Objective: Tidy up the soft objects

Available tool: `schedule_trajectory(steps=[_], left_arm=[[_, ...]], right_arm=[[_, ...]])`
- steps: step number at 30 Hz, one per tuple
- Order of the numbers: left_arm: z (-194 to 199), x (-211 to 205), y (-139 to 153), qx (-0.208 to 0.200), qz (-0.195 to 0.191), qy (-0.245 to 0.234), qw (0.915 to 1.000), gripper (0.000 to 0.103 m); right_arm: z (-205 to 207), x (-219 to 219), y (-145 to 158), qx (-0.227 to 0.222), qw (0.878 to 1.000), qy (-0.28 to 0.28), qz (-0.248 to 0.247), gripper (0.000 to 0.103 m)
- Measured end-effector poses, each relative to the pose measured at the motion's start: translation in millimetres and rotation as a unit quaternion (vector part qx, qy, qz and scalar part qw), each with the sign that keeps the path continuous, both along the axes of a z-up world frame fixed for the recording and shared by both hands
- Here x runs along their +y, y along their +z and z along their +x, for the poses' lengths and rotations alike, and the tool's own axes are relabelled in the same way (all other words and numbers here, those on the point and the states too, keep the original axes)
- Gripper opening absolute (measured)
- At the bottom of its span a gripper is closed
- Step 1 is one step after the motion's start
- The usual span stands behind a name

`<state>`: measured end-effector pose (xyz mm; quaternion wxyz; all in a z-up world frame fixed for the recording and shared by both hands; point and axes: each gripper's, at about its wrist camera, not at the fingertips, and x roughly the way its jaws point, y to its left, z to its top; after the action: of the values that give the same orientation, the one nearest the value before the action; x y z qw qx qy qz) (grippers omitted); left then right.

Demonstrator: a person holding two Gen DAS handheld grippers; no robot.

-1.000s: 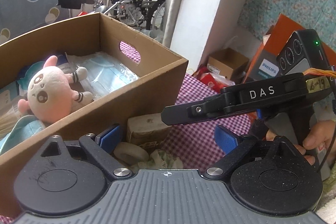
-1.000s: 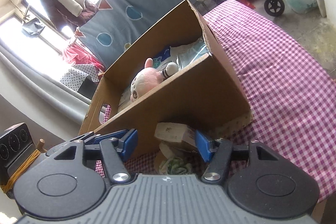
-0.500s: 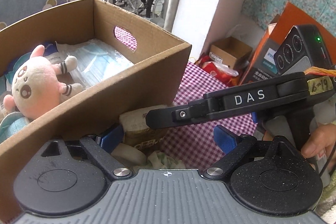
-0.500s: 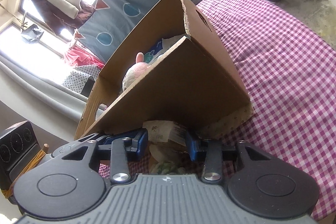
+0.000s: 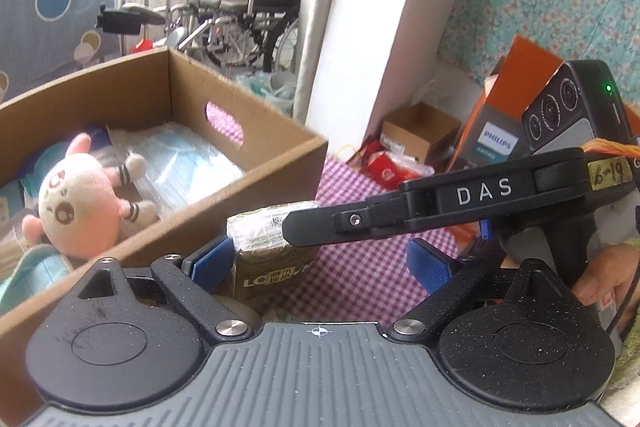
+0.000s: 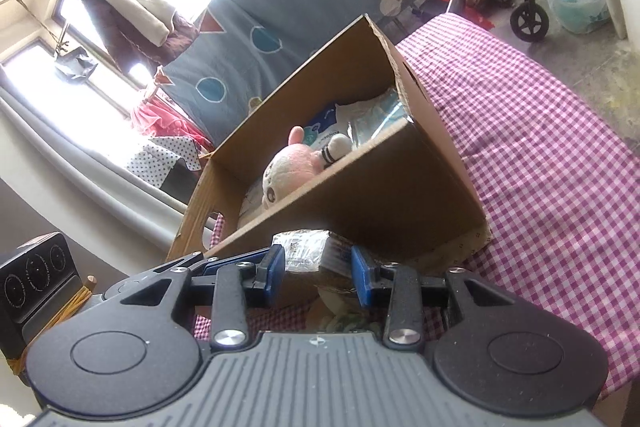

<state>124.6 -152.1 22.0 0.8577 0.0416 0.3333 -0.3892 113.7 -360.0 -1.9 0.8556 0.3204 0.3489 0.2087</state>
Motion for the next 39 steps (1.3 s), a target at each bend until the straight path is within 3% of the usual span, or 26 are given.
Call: schedule_trajectory(steps=[10, 16, 21, 29, 34, 39], left_arm=[[-24.4, 20.9, 55.1, -0.111, -0.055, -0.002, 0.9923, 0.096], [-18.9, 34.8, 63.3, -0.135, -0.069, 0.034, 0.9878, 0.097], [-2.7, 48.9, 57.8, -0.12, -0.077, 0.071, 0.9873, 0.097], [23.6, 68.8, 39.1, -0.064, -0.089, 0.114, 0.9875, 0.097], [35.4, 72.7, 26.0, -0.037, -0.106, 0.113, 0.9872, 0.097], [45.4, 80.2, 15.2, 0.003, -0.129, 0.096, 0.987, 0.094]], right_arm=[[-18.9, 18.4, 74.0, -0.086, 0.996, 0.007, -0.027, 0.039], [-1.2, 39.3, 101.4, -0.114, 0.991, 0.042, -0.056, 0.039], [31.9, 61.4, 105.7, -0.11, 0.987, 0.091, -0.079, 0.039], [91.8, 86.5, 86.5, -0.042, 0.982, 0.166, -0.083, 0.039], [120.6, 93.9, 79.1, -0.003, 0.974, 0.2, -0.105, 0.039], [150.4, 109.0, 76.2, 0.029, 0.957, 0.244, -0.155, 0.038]])
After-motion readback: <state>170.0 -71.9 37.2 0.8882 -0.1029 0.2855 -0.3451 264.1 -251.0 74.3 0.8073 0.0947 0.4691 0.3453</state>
